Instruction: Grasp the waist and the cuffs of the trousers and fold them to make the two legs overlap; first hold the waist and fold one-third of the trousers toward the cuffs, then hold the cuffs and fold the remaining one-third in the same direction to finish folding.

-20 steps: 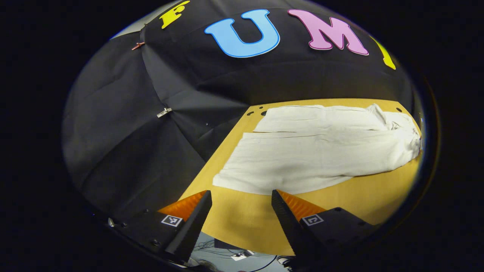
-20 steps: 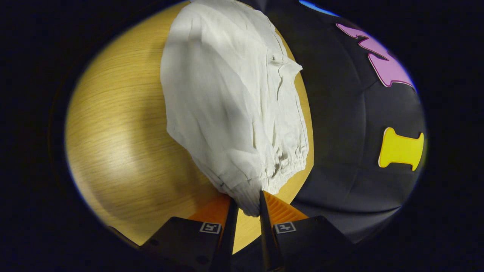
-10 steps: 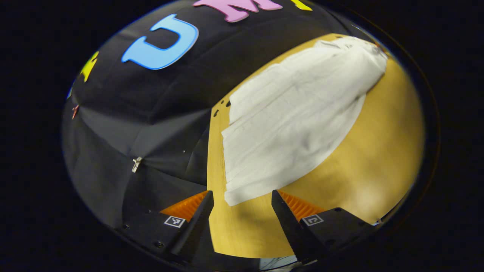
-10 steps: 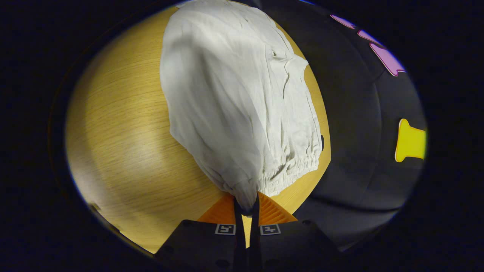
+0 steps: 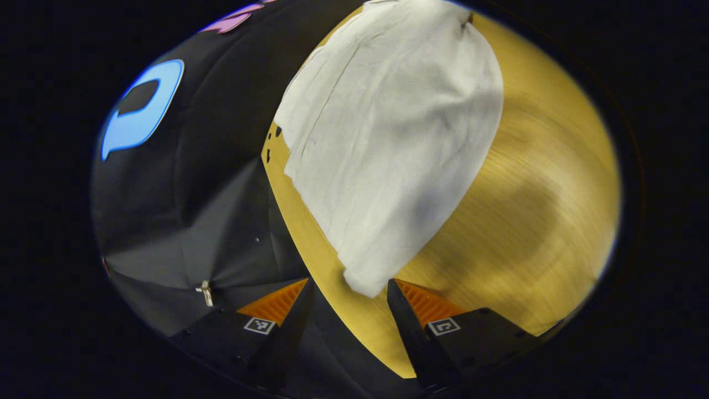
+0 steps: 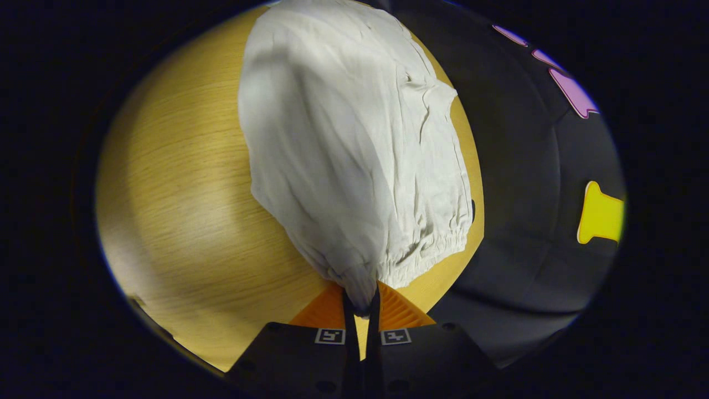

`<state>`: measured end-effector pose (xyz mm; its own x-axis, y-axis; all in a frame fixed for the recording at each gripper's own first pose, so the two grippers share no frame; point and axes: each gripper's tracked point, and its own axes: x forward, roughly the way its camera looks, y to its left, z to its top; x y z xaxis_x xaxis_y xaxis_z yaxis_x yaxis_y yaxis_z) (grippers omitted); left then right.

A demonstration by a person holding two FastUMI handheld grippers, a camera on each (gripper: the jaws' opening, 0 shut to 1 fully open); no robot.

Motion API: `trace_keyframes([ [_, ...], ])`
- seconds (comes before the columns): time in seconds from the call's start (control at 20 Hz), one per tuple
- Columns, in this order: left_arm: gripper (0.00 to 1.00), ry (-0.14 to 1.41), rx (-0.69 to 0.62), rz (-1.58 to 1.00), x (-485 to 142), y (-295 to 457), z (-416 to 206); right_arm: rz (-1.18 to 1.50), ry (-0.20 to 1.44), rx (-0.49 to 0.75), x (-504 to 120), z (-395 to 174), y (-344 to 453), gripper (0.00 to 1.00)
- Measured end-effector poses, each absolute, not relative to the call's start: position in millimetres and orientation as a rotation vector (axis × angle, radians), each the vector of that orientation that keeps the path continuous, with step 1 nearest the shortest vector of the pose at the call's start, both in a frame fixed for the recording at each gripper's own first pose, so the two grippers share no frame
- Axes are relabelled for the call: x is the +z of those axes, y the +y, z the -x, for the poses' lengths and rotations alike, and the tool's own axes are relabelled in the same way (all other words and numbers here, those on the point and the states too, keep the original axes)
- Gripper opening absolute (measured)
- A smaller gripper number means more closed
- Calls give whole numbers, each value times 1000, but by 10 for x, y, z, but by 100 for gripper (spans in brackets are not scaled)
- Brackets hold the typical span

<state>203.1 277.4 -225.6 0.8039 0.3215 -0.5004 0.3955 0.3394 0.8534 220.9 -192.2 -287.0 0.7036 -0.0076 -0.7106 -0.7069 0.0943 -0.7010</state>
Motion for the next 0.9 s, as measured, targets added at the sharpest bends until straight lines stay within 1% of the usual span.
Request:
trace_keyframes([
  [0.05,83,654,-97,-1329,-2265,2731,-2125,1401,641,574,-2872,-2213,-1922,8],
  [0.1,75,623,-131,-1412,-2259,2644,-2219,1411,636,573,-2873,-2212,-1917,8],
  [0.15,70,599,-152,-1481,-2243,2571,-2327,1424,627,572,-2869,-2214,-1919,8],
  [0.2,59,584,-156,-1523,-2238,2546,-2413,1436,618,572,-2870,-2214,-1917,8],
  [0.25,54,583,-154,-1528,-2245,2572,-2471,1443,611,571,-2866,-2211,-1917,8],
  [0.3,45,597,-142,-1499,-2271,2577,-2474,1448,607,571,-2860,-2204,-1917,8],
  [0.35,39,616,-133,-1462,-2305,2586,-2476,1449,604,572,-2855,-2197,-1915,8],
  [0.4,31,633,-124,-1433,-2332,2573,-2484,1449,601,573,-2859,-2201,-1909,8],
  [0.5,7,652,-102,-1408,-2334,2555,-2498,1448,593,577,-2861,-2214,-1912,8],
  [0.65,5,682,-71,-1367,-2341,2579,-2490,1439,599,574,-2858,-2210,-1914,8],
  [0.75,5,700,-100,-1285,-2324,2515,-2467,1420,621,563,-2857,-2208,-1929,8],
  [0.8,5,692,-100,-1249,-2260,2489,-2475,1409,622,557,-2846,-2219,-1925,8],
  [0.9,5,653,-53,-1211,-2013,2534,-2503,1383,593,525,-2749,-2247,-1954,8],
])
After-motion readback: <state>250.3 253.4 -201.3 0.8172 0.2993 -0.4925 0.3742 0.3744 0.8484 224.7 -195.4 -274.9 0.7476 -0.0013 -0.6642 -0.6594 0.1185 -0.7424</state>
